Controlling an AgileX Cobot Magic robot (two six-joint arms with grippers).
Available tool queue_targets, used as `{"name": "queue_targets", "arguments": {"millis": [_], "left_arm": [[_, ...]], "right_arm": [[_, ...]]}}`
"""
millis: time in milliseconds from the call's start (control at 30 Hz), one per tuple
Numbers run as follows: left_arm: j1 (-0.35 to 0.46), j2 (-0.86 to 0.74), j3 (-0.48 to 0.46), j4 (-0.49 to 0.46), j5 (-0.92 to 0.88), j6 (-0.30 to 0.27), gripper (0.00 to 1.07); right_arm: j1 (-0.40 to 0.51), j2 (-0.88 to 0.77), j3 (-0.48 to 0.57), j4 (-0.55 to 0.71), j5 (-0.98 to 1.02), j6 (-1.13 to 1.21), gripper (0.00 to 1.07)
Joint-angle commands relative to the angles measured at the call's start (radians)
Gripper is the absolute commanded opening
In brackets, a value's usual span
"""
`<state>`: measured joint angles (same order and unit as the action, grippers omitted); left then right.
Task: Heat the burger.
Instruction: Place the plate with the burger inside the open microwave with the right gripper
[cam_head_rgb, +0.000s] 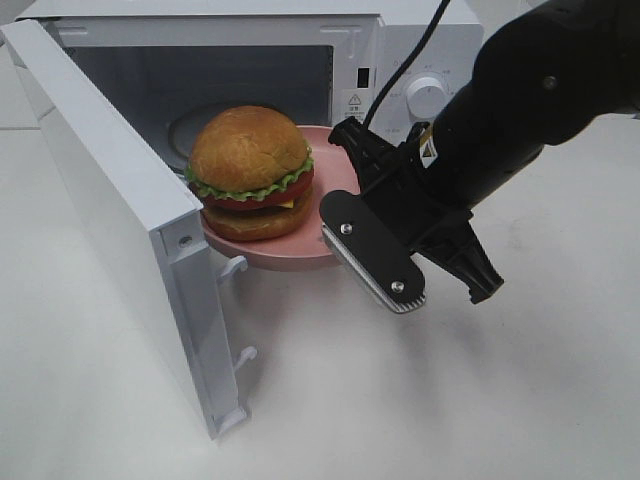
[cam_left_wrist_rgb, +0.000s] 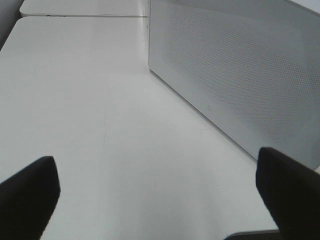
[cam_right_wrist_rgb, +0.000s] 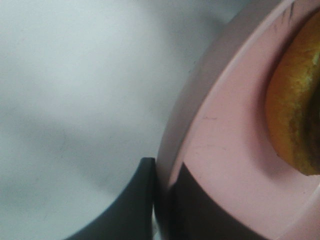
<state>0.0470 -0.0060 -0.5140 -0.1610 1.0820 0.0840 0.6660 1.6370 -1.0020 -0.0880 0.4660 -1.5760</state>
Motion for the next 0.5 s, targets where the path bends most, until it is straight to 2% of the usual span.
{"name": "queue_targets", "arguments": {"millis": [33, 500], "left_arm": [[-0.005, -0.016, 0.0, -0.002, -0.013, 0.001, 1.02], [-0.005, -0.016, 0.0, -0.002, -0.013, 0.001, 1.02]], "right_arm": [[0.003, 0.028, -0.065, 0.032, -0.056, -0.002, 0.0], [0.003, 0.139, -0.206, 0.028, -0.047, 0.03, 0.0]]}}
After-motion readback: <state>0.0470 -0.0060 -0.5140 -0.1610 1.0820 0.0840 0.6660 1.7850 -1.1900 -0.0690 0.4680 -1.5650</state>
